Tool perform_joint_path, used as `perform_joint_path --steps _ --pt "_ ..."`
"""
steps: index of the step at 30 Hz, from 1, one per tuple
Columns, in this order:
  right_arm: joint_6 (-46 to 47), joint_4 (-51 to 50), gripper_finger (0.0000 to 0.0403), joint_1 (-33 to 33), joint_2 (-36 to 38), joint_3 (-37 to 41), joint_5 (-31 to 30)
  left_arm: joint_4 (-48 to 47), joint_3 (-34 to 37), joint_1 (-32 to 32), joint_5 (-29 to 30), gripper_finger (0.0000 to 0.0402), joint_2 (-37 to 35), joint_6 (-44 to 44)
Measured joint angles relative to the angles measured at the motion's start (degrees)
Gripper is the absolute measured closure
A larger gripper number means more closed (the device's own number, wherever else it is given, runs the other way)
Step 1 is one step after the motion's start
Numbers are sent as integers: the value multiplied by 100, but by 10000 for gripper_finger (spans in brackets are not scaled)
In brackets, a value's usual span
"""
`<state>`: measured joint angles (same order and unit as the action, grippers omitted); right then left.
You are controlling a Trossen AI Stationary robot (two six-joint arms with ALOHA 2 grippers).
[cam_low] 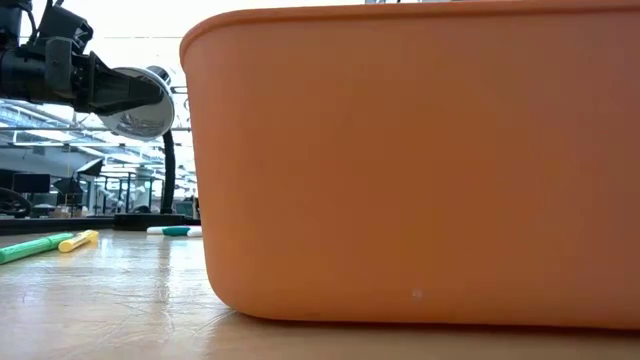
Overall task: Pick & Place Markers
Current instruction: Put the right orange highlighter into the yellow bin
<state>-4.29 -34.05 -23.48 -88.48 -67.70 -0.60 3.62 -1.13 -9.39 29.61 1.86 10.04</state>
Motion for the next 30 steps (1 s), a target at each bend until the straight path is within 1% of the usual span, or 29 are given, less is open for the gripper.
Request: perform_joint_path --steps 3,6,10,16,18,21,26,30 --pt "417 -593 292 71 416 103 -219 -2 0 -1 0 188 -2 -1" --pt "801 -590 289 78 824 502 -494 -2 0 0 0 188 0 -2" --pt "1595 -488 277 -18 1389 1298 -984 -2 0 -1 0 188 0 0" --pt "2907 -604 257 -156 2081 2269 -1324 -2 0 0 0 188 -2 0" --pt "3317 -682 257 -196 2235 2497 -1459 -2 0 0 0 188 -2 0" --pt "3784 -731 261 -213 2392 2793 -1460 -2 0 0 0 188 -2 0" --pt "4284 -866 267 -208 2443 3171 -1495 0 0 -1 0 188 -2 0" --pt "4581 -791 268 -208 2443 3384 -1600 -2 0 0 0 188 -2 0"
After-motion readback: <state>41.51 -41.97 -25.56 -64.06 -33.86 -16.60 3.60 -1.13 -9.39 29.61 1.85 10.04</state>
